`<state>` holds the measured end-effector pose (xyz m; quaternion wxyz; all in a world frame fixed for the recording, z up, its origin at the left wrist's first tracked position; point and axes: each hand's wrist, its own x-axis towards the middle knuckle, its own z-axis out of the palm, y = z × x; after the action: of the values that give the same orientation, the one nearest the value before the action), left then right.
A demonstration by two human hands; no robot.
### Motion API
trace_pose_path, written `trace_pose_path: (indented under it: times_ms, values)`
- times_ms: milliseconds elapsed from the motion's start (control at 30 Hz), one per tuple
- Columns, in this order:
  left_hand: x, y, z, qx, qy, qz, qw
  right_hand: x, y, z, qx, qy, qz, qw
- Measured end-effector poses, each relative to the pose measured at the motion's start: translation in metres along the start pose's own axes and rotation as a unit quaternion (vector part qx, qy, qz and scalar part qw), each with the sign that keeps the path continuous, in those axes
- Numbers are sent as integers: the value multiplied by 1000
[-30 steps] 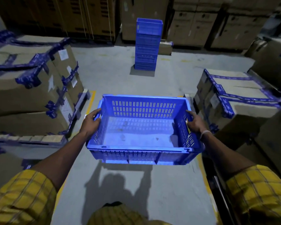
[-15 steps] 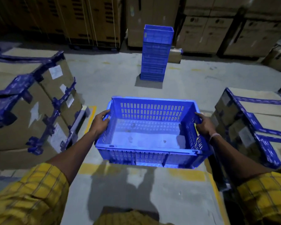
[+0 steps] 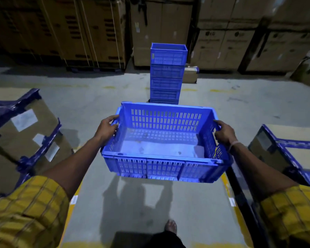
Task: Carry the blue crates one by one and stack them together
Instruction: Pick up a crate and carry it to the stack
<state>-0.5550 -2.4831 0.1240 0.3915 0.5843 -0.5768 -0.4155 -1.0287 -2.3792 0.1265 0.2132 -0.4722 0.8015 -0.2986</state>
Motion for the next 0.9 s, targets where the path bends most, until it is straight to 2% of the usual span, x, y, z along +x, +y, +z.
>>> trace_pose_path:
  times_ms: [400, 767, 900]
  values:
    - [290, 95, 77, -2, 41, 4, 999, 322, -91, -24, 19, 28, -17, 999]
    - [634, 125, 140, -9, 3, 8, 1000, 641, -156, 21, 20, 55, 1, 998]
    - [730, 149, 152, -6, -6, 18, 1000, 728, -184, 23, 26, 61, 3, 998]
